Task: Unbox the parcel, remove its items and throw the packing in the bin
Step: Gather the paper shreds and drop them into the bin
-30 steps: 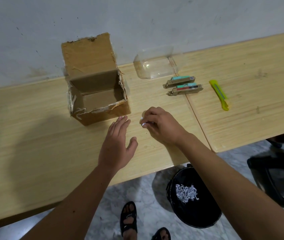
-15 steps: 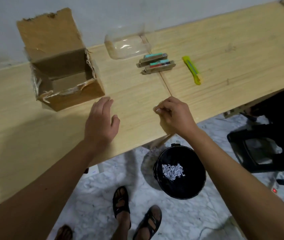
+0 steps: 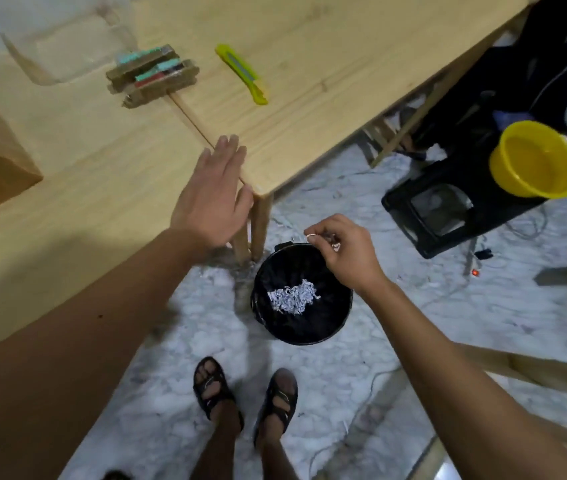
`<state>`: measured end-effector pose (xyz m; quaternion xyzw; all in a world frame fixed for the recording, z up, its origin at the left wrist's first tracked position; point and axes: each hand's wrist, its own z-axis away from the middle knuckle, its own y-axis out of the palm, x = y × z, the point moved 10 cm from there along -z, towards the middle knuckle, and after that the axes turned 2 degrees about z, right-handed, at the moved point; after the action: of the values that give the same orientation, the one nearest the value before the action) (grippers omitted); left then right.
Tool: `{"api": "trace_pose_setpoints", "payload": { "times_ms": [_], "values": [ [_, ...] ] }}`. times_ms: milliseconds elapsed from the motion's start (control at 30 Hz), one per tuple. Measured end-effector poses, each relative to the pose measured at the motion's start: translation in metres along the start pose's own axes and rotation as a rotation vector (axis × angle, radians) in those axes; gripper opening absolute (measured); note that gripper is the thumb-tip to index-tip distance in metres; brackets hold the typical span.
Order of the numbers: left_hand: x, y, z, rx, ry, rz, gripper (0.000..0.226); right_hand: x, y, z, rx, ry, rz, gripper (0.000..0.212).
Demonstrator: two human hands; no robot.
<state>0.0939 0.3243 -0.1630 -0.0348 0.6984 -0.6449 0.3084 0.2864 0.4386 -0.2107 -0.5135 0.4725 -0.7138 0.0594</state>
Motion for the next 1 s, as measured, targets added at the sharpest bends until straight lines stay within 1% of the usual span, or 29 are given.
{"api": "trace_pose_setpoints", "payload": {
  "times_ms": [100, 233, 333, 467, 733, 867, 1000],
  "values": [
    [-0.004, 0.005, 0.001, 0.008, 0.0, -0.033, 0.065, -0.04, 0.016, 0.027, 0.028, 0.102, -0.048, 0.008],
    [-0.004, 0.004, 0.002, -0.002, -0.015, -0.052, 0.066, -0.073, 0.038, 0.054, 0.089, 0.215, -0.108, 0.016],
    [-0.005, 0.004, 0.002, -0.008, -0.013, -0.051, 0.066, -0.089, 0.045, 0.063, 0.128, 0.272, -0.074, 0.02],
    [-0.003, 0.006, 0.002, -0.025, -0.009, -0.046, 0.066, -0.098, 0.041, 0.066, 0.105, 0.319, -0.082, 0.022],
    [-0.002, 0.004, 0.002, -0.05, -0.007, -0.011, 0.065, -0.101, 0.028, 0.068, 0.047, 0.35, -0.16, 0.022],
    [0.0, 0.005, 0.003, -0.055, -0.007, 0.029, 0.064, -0.094, 0.023, 0.065, 0.018, 0.337, -0.207, 0.021],
    [0.004, 0.006, 0.004, -0.05, 0.012, 0.079, 0.063, -0.086, 0.023, 0.062, 0.017, 0.313, -0.215, 0.027]
  ]
}}
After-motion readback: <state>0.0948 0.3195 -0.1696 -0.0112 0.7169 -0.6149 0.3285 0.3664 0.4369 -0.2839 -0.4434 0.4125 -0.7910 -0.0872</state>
